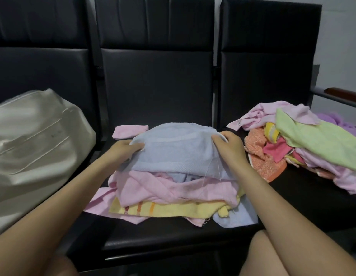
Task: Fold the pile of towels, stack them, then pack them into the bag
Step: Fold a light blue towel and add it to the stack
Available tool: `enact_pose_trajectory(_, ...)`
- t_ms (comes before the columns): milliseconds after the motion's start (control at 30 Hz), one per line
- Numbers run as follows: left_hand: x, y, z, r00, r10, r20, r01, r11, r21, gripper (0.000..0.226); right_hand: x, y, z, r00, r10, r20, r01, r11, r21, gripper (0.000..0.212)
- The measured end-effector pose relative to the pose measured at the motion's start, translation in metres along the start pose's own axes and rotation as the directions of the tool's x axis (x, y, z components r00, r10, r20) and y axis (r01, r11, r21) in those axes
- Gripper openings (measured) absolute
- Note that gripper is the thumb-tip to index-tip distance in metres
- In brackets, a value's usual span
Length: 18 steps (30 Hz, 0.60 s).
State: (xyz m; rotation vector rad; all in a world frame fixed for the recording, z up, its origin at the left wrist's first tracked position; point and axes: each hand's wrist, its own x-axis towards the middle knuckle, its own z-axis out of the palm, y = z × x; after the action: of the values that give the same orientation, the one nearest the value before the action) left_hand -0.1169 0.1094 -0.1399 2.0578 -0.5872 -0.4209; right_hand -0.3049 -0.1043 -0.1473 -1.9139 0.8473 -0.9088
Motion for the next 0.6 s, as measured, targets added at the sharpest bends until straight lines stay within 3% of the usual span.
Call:
enact_pose_trajectory(167, -0.008, 0.008, 0.007, 0.973, 0.208, -0.105, -0.203, 0.978, 0.055, 0.025, -0.012, -0.017, 0.005, 0.973, -0.229, -0.036, 0.23, 0.972, 0.044, 0.016)
enact_pose_trajectory(267, -0.013, 0.01, 0.01, 0.922, 0.317, -0.221, -0.298, 0.948, 0.115, 0.028, -0.012, -0.014, 0.001, 0.976, -0.216, 0.017, 0.217, 0.976, -0.002, 0.016)
enact_pose_trajectory(367, -0.023, 0.016, 0.002, 0.886, 0.365, -0.287, -0.386, 0.922, -0.019, 0.027, -0.015, -0.019, -0.015, 0.992, -0.122, 0.018, 0.12, 0.988, 0.101, 0.016)
enact_pose_trajectory(467, -0.043, 0.018, -0.006, 0.904, 0.371, -0.214, -0.403, 0.905, -0.134, 0.021, -0.028, -0.024, -0.04, 0.995, -0.052, 0.086, 0.037, 0.985, 0.166, 0.012)
enact_pose_trajectory(600, -0.071, -0.009, 0.0, 0.979, 0.198, 0.046, -0.199, 0.98, 0.0, 0.024, -0.049, -0.018, -0.062, 0.948, -0.023, 0.317, 0.033, 0.999, -0.028, 0.029)
